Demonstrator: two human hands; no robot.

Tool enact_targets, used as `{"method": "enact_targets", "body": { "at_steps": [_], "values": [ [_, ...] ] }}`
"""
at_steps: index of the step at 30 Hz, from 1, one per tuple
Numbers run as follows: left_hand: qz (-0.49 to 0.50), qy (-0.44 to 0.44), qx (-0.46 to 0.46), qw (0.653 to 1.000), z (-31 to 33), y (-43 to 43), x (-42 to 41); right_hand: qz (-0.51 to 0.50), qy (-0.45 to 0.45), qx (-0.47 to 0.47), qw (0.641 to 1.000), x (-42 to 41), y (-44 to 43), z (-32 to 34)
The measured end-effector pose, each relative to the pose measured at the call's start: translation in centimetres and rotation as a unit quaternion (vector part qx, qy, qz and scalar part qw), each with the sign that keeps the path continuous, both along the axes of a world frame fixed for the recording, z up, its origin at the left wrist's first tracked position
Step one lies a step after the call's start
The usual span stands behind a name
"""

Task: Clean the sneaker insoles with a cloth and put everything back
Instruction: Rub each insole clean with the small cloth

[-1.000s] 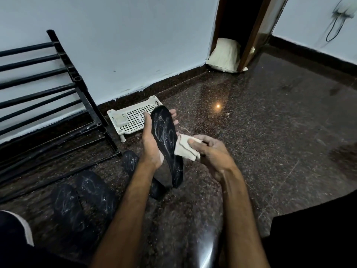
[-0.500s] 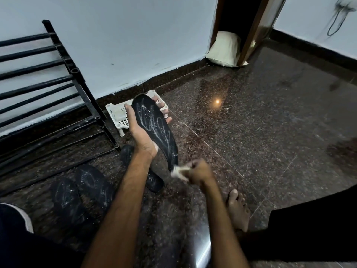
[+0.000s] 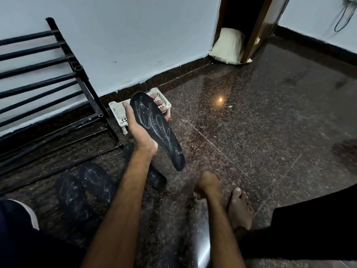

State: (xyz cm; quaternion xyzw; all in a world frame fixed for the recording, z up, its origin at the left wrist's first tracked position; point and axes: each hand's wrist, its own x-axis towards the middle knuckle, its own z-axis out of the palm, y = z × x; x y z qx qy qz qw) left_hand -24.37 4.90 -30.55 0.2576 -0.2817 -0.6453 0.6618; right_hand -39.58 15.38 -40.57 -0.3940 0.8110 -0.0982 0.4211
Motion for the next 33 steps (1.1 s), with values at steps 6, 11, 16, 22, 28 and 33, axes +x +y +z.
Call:
{"method": "enact_targets", "body": {
  "at_steps": [6,11,16,22,28,33],
  "values": [
    [-0.01,-0.008,0.016,1.0,-1.3,0.1,0.2,-0.141,-0.347,-0.156,0.914,-4.0,-2.2,3.8],
    [-0.104,-0.057,0.058,0.991,-1.9,0.6,-0.8,-0.087,-0.561,-0.252,0.784,-1.5,-4.3,10.0],
    [-0.172,-0.06,0.09,0.979,-2.0,1.5,-2.1,-0.025,-0.147,-0.343,0.927,1.3,-5.4,10.6],
    [-0.183,-0.076,0.068,0.978,-2.5,1.6,-2.2,-0.082,-0.206,-0.418,0.881,0.2,-5.5,11.5],
    [-0.164,-0.129,0.074,0.975,-2.0,1.5,-2.0,-0.063,0.098,-0.37,0.922,0.5,-5.2,11.0],
    [-0.194,-0.075,0.077,0.975,-1.6,1.9,-2.1,-0.08,-0.386,-0.326,0.859,-0.3,-5.2,13.0]
  ]
}}
